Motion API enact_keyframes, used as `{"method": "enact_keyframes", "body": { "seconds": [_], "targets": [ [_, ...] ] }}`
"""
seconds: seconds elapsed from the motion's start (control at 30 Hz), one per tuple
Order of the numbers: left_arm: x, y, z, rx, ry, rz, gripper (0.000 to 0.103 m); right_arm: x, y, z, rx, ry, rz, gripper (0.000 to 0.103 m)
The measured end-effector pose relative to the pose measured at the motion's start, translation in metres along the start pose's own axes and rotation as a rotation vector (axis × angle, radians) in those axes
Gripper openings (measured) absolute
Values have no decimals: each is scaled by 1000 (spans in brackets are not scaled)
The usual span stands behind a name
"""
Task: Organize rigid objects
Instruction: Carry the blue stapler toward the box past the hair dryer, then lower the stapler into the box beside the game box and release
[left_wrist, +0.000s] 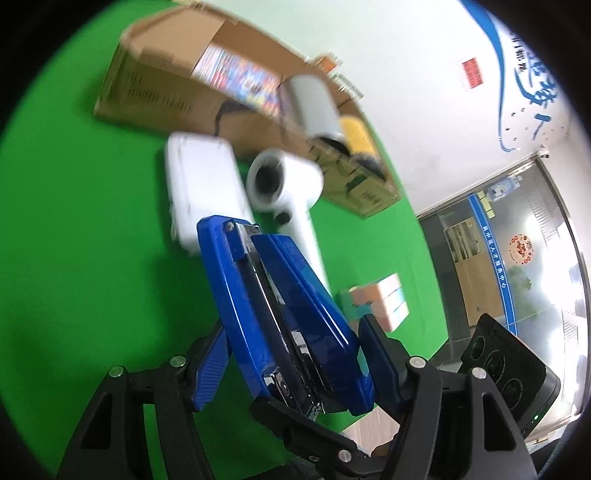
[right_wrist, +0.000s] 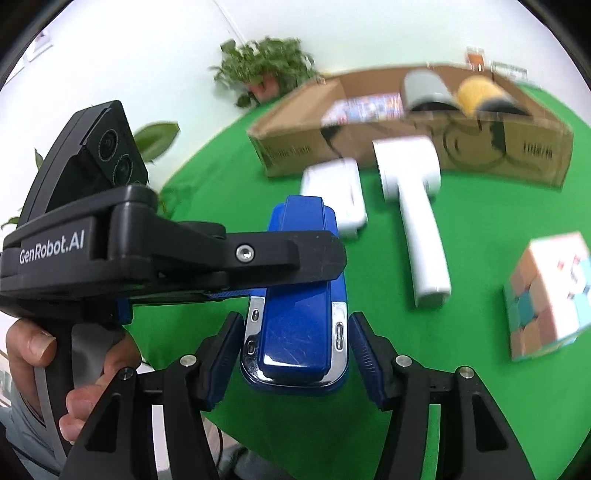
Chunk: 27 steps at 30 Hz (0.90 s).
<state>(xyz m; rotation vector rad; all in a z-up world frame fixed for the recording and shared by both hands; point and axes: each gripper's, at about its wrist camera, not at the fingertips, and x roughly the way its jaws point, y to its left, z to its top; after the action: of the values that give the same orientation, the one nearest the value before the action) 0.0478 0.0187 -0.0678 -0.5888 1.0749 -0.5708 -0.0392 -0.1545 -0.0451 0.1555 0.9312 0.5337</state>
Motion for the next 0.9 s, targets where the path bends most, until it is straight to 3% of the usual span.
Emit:
{"method": "enact_keyframes", "body": {
  "seconds": [0.17,0.5,0.67,0.9],
  "targets": [
    [-14,-16,32,54,-47,-12,67,-12,7,26,-11,-63,-12,56],
    [-26,-41,125,142,-87,13,57,0,7,124,8,-126,-27,56],
    [-20,-40,169,164,-69,9,53,11,3,166,29,-133,-38,56],
    [4,-8,220,121,-4,-3,52,66,-18,225,67,-76,-58,56]
  ]
}}
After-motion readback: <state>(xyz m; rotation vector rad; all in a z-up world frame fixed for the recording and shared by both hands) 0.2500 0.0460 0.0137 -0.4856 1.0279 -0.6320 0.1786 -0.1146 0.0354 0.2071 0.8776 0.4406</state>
